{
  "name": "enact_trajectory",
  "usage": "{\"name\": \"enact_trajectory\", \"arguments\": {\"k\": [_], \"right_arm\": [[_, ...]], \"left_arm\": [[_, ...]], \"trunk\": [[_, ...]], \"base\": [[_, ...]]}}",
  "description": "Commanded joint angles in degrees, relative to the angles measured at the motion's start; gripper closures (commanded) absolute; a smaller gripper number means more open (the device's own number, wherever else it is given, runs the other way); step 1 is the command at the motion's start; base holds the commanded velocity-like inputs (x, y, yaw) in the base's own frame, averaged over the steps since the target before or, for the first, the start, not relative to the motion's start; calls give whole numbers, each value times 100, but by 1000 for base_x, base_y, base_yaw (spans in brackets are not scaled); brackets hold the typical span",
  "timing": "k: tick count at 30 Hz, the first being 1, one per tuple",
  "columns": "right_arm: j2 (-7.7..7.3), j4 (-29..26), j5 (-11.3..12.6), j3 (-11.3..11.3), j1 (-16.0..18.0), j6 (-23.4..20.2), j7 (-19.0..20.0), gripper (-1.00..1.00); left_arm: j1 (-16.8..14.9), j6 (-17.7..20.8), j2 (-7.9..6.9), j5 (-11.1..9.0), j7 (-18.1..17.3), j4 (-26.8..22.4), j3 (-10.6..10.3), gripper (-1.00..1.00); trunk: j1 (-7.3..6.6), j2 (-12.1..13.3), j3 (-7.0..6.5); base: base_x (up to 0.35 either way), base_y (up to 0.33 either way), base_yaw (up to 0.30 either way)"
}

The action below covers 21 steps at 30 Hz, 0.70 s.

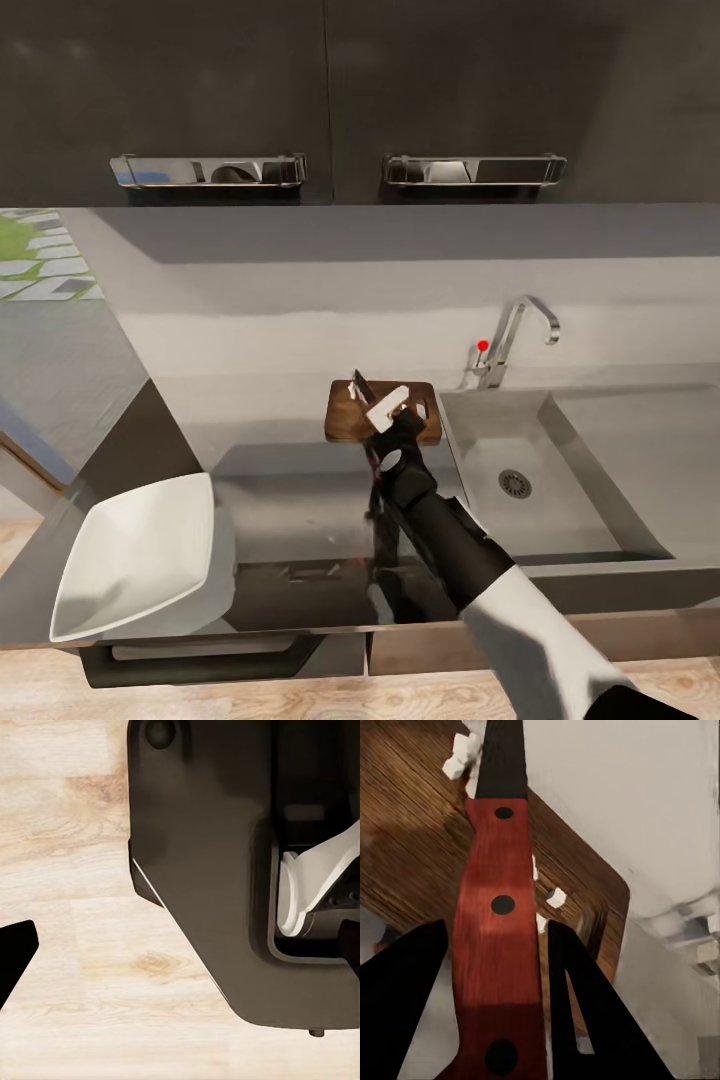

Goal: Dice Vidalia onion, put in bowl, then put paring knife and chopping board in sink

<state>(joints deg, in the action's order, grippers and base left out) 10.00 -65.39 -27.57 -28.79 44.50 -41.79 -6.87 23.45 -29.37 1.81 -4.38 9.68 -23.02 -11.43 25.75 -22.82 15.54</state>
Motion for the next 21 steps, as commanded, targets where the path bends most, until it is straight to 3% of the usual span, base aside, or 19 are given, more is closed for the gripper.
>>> {"name": "enact_trajectory", "arguments": {"k": [1,3,7,9,11,13,15,16,21], "right_arm": [[0,-110,203,163,6,-31,-28,100],[0,-358,688,781,6,-26,-27,100],[-11,-614,1150,1579,6,-12,105,100],[-209,-640,1207,1718,6,-7,446,100],[-404,-668,1223,1791,6,-1,1114,100],[-481,-734,1220,2036,6,3,1573,100],[-497,-755,1219,2425,6,-3,1704,100],[-499,-758,1219,2503,6,-3,1719,100],[-497,-765,1219,2646,6,-5,1724,100]], "left_arm": [[1,-8,-5,-45,40,-9,-48,-100],[1,-14,-5,-45,39,-9,-47,-100],[1,-16,-5,-45,39,-9,-46,-100],[1,-16,-5,-45,35,-9,-48,-100],[1,-16,-5,-45,38,-9,-47,-100],[1,-16,-5,-45,39,-9,-46,-100],[1,-16,-5,-45,39,-9,-46,-100],[1,-15,-5,-45,40,-9,-48,-100],[1,-4,36,-45,42,-9,-47,-100]], "trunk": [[4,-10,10],[4,-10,10],[4,-10,10],[4,-10,10],[4,-10,10],[4,-10,10],[4,-10,10],[4,-10,10],[4,-10,10]], "base": [[0,0,0],[0,0,0],[0,0,0],[0,0,0],[0,0,0],[0,0,0],[0,0,0],[0,-32,0],[0,-245,0]]}}
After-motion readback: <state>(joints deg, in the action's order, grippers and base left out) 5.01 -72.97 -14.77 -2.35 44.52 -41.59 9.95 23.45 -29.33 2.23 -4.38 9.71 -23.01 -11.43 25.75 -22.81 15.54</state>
